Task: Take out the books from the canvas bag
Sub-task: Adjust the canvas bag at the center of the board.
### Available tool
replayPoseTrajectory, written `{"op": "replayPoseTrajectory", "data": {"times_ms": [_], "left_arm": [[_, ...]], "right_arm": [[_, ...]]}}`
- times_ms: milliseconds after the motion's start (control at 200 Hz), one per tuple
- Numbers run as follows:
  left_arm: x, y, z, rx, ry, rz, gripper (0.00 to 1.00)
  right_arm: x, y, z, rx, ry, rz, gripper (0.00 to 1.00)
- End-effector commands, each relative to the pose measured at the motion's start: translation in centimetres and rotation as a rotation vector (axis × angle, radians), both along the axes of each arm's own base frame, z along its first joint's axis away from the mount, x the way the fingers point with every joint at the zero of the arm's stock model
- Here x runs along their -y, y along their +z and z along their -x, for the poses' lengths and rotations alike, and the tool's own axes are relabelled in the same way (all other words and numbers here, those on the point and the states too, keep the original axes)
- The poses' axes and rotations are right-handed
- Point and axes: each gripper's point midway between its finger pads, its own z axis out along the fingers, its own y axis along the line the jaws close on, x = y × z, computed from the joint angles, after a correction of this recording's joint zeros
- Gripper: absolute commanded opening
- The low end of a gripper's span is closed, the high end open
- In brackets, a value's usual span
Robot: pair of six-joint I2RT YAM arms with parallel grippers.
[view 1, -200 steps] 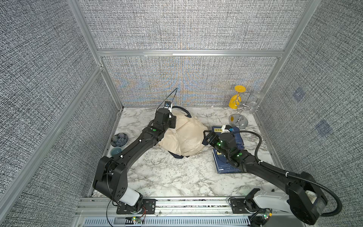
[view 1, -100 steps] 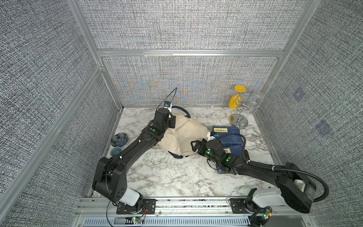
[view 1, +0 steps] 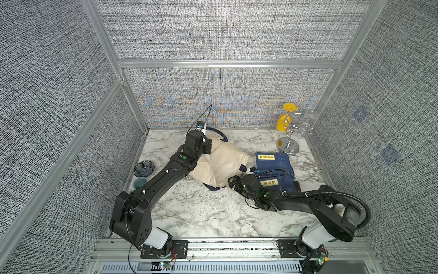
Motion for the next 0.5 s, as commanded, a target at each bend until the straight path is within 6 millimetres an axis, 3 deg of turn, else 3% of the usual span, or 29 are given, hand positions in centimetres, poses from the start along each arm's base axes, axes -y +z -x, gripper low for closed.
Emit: {"op": "replayPoseTrajectory", "data": {"times_ms": [0, 495], "left_arm": [[0.1, 1.3, -0.1, 0.036, -0.004, 0.033, 0.00], [0.3, 3.1, 0.8, 0.074, -0.028, 0.093, 0.00]], "right_arm": [[-1.3, 0.7, -0.9, 0.030, -0.014, -0.091, 0.92], [-1.7, -0.5, -4.0, 0.083, -0.070, -0.148, 0.84]]}}
